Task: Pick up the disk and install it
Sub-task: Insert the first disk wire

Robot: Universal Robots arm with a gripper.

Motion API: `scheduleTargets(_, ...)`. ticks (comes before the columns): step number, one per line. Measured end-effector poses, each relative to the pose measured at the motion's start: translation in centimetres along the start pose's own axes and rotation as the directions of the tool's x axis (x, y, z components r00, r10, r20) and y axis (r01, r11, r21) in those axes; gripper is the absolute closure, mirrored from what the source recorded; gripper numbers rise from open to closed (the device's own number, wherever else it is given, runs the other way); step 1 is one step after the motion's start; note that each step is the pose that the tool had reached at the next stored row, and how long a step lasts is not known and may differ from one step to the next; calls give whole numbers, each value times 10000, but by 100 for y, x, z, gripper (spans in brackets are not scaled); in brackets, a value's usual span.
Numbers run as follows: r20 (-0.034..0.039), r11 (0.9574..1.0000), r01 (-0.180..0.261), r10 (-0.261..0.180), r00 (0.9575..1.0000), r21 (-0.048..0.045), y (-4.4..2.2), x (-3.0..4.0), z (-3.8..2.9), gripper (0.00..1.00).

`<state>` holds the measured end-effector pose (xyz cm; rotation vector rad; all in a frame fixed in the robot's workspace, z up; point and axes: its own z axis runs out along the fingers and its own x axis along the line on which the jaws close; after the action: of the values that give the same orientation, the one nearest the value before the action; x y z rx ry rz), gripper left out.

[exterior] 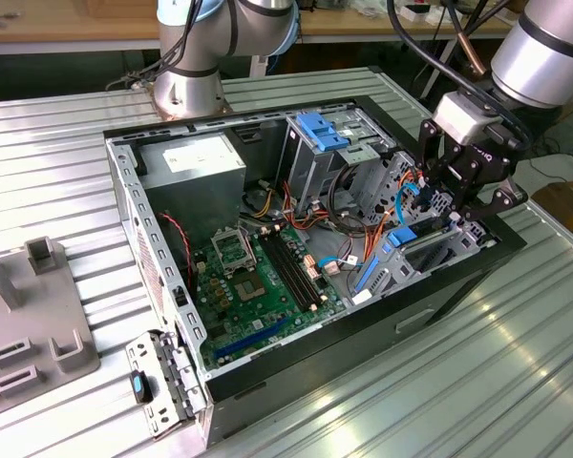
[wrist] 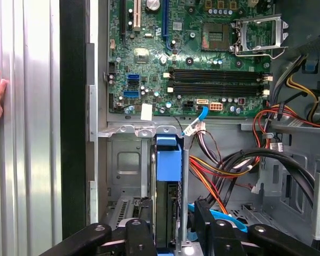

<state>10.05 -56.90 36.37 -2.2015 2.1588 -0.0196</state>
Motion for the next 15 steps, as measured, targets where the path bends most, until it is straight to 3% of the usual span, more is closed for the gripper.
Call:
scheduleTargets(3,-4,10000,0,0,10000,0,0,-6,-1,56)
scheduleTargets(5,-81,10000,4,-4,10000,-2,-1,-37,1,56)
scheduleTargets(10,-121,10000,6,-6,9999,-11,-6,-52,1,56)
scheduleTargets(13,-123,10000,22,-22,9999,-11,-11,-55,-87,56)
scheduleTargets(15,-143,10000,74,-74,9999,-23,-14,-56,-91,56)
